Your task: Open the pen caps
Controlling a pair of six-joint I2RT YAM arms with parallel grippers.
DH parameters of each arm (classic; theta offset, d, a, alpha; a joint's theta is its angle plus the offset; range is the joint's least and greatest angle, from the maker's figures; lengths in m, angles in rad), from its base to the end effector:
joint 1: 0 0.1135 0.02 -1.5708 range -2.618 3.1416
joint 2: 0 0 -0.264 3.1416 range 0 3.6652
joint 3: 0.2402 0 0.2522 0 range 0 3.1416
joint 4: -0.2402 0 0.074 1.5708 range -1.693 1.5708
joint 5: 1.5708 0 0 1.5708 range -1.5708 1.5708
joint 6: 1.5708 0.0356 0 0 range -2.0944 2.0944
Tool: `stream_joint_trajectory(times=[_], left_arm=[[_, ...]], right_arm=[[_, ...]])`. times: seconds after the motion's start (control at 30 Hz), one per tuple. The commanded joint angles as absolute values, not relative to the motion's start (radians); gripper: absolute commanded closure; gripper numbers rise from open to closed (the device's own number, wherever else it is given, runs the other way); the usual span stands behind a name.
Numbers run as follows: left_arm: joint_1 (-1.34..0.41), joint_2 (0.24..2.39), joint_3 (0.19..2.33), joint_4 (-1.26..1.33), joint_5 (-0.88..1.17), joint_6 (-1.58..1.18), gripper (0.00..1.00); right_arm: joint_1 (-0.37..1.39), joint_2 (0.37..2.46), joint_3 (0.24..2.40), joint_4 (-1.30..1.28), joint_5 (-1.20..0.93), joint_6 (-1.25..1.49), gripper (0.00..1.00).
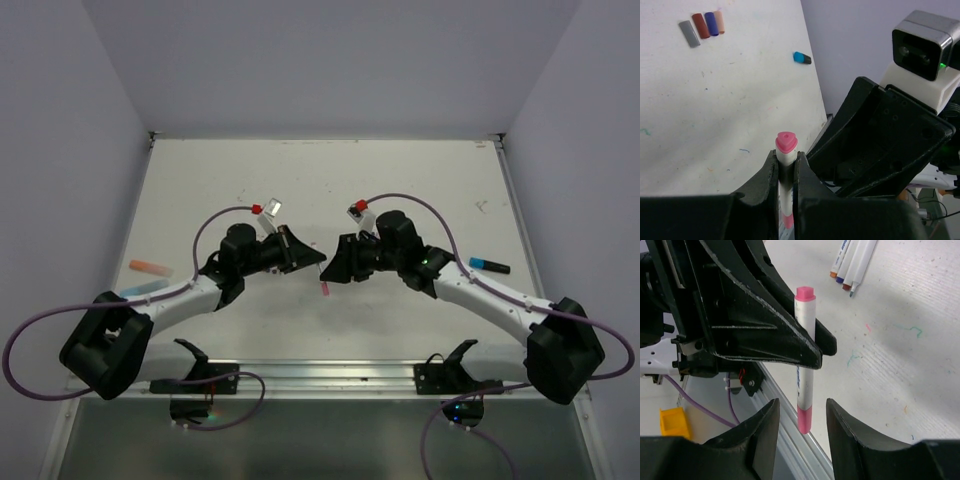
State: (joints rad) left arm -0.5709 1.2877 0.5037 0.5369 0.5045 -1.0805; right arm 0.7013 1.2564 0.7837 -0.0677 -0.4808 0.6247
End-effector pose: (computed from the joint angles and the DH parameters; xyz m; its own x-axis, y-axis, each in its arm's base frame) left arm 0.2129 -0.1572 0.2108 -0.8622 -0.3641 -0.3523 0.2269 0.3442 -0.9111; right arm 0.1989 0.1896 0.2521 -0.8306 -0.0227 -0.5564 -0.4799 0.5360 0.6945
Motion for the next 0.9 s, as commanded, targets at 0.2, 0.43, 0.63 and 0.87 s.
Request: stream_joint_trajectory(times=[0.2,0.43,0.63,0.87], left_arm=[[-0.574,1.244,0.495,0.617,0.439,-1.157,1.00],[-0.574,1.241,0.495,0.618,0.440,-1.170,1.00],[-0.571,1.229,0.495,0.627,0.439,-1.192,1.00],[-0.519,1.193,0.480,0.555,0.373,-1.241,1.00]], right_arm=[[0.719,1.244,0.724,-0.006,-0.492,0.635,0.64],[0.735,1.270,0.716,0.058,-0.505,0.661,0.74],[0.770,1.289,0.729,0.063,-0.491,0.669,0.98],[0.873,1.263,0.718,-0.084,-0.280,0.623,1.00]])
